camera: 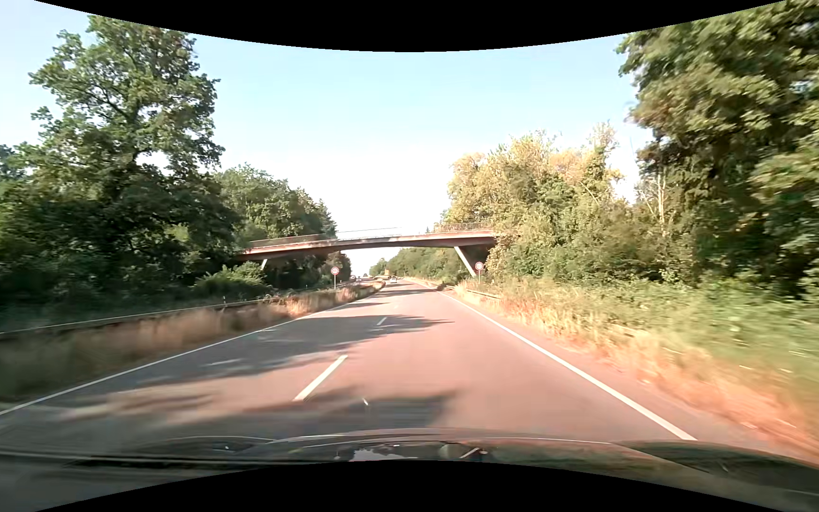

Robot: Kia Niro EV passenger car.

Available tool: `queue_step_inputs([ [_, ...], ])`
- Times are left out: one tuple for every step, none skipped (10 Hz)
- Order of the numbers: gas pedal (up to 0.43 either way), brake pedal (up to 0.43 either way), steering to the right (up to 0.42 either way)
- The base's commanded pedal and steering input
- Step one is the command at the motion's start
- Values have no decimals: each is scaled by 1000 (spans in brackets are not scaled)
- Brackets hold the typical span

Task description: Follow the waypoints while adhering to traffic rules and regulations

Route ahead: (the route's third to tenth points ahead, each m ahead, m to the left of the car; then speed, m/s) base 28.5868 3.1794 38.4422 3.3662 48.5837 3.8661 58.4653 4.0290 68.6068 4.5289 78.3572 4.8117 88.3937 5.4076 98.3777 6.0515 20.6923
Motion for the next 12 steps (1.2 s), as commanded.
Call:
queue_step_inputs([
  [169,0,-1],
  [169,0,-1],
  [169,0,-1],
  [169,0,-1],
  [169,0,-1],
  [169,0,-1],
  [169,0,-2],
  [169,0,-2],
  [169,0,-3],
  [169,0,-4],
  [169,0,-5],
  [169,0,-6],
])
